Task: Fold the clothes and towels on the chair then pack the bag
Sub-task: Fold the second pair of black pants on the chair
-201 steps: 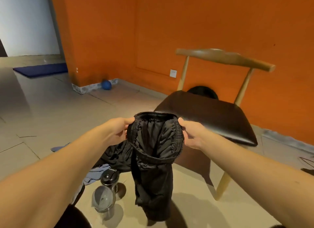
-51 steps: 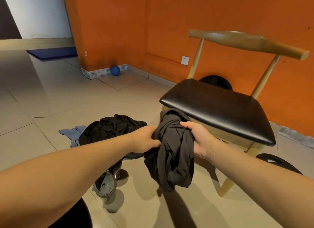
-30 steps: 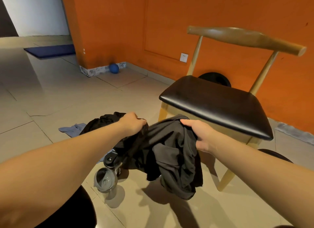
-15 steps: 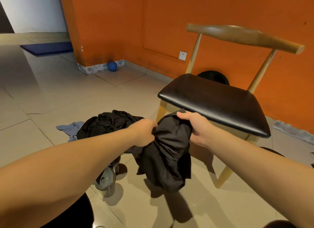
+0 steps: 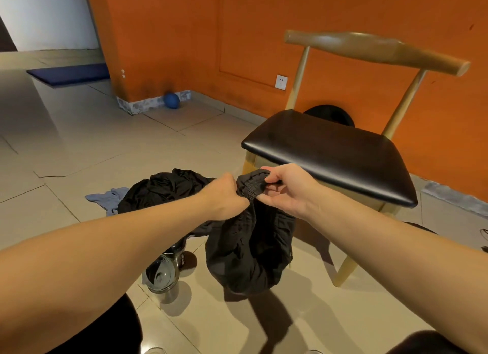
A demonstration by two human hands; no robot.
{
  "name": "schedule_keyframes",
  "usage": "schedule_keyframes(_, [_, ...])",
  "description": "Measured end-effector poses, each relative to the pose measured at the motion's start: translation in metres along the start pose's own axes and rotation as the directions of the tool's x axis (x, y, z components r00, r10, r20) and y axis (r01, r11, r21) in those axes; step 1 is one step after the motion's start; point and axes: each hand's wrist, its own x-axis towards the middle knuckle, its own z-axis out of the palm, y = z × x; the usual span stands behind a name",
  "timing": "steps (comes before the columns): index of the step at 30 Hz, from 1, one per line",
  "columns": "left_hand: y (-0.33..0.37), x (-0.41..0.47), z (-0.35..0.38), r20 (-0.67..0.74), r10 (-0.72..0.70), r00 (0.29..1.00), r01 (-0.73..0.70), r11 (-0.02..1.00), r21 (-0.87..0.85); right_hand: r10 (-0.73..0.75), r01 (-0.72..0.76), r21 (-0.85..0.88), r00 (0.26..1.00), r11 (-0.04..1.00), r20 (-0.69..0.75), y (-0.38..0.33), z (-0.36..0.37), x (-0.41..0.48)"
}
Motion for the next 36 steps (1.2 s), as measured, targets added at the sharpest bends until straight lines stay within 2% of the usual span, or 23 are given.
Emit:
schedule_keyframes(3, [-0.004,-0.002,0.015,0.093,-0.008,0.996,0.019,0.993,-0.116,-0.019,0.02,-0.055,1.0,0.998,0.011,0.003,0.005,0.0])
schedule_keyframes(8, [-0.003,0.006,0.033,-0.11,0.041,0.993,-0.066,0.971,-0.231,-0.078,0.077,-0.089,0.997,0.993,0.0,0.005,0.005,0.009])
schedule_keyframes(10, [0.0,0.009,0.03,-0.123,0.028,0.992,-0.058,0.966,-0.252,-0.153,0.149,-0.186,0.988,0.971,-0.007,0.003,-0.002,0.01])
schedule_keyframes(12, [0.002,0.012,0.024,-0.068,0.025,0.997,-0.039,0.974,-0.221,-0.227,0.203,-0.391,0.974,0.898,-0.017,0.0,-0.017,0.012])
schedule_keyframes(14, [0.003,0.012,0.016,-0.036,0.02,0.999,-0.027,0.974,-0.224,-0.255,0.2,-0.668,0.967,0.717,0.015,-0.001,-0.035,0.018])
schedule_keyframes(15, [0.005,0.011,0.013,-0.029,0.022,0.999,-0.029,0.969,-0.244,-0.268,0.185,-0.796,0.963,0.577,0.03,0.0,-0.042,0.021])
schedule_keyframes(17, [0.011,0.01,0.005,-0.034,0.029,0.999,-0.037,0.961,-0.273,-0.297,0.153,-0.944,0.953,0.292,0.063,0.003,-0.05,0.027])
schedule_keyframes(20, [0.014,0.013,-0.004,-0.095,0.035,0.995,-0.059,0.963,-0.263,-0.39,0.114,-0.987,0.909,-0.111,0.149,0.004,-0.052,0.03])
schedule_keyframes(21, [0.014,0.014,-0.008,-0.116,0.037,0.993,-0.065,0.966,-0.249,-0.422,0.093,-0.976,0.891,-0.195,0.17,0.004,-0.053,0.032])
schedule_keyframes(23, [0.01,0.015,-0.013,-0.145,0.039,0.989,-0.068,0.978,-0.199,-0.48,0.045,-0.958,0.858,-0.283,0.182,0.003,-0.058,0.035])
schedule_keyframes(28, [-0.001,0.016,-0.024,-0.18,0.061,0.982,-0.077,0.993,-0.087,-0.491,-0.114,-0.928,0.867,-0.355,0.081,0.005,-0.072,0.04])
schedule_keyframes(30, [-0.004,0.016,-0.028,-0.238,0.071,0.969,-0.091,0.993,-0.073,-0.468,-0.189,-0.928,0.884,-0.321,-0.019,0.01,-0.079,0.04])
schedule_keyframes(31, [-0.005,0.016,-0.03,-0.277,0.072,0.958,-0.094,0.993,-0.067,-0.438,-0.212,-0.938,0.896,-0.275,-0.073,0.013,-0.084,0.043])
schedule_keyframes(33, [-0.006,0.014,-0.034,-0.353,0.061,0.934,-0.079,0.996,-0.036,-0.307,-0.276,-0.958,0.921,-0.077,-0.24,0.02,-0.093,0.047])
schedule_keyframes(34, [-0.007,0.013,-0.036,-0.385,0.051,0.921,-0.06,0.998,-0.011,-0.191,-0.336,-0.942,0.923,0.029,-0.335,0.024,-0.096,0.047])
schedule_keyframes(36, [-0.009,0.011,-0.04,-0.427,0.023,0.904,-0.008,0.999,0.036,0.077,-0.449,-0.877,0.893,0.168,-0.443,0.027,-0.099,0.045])
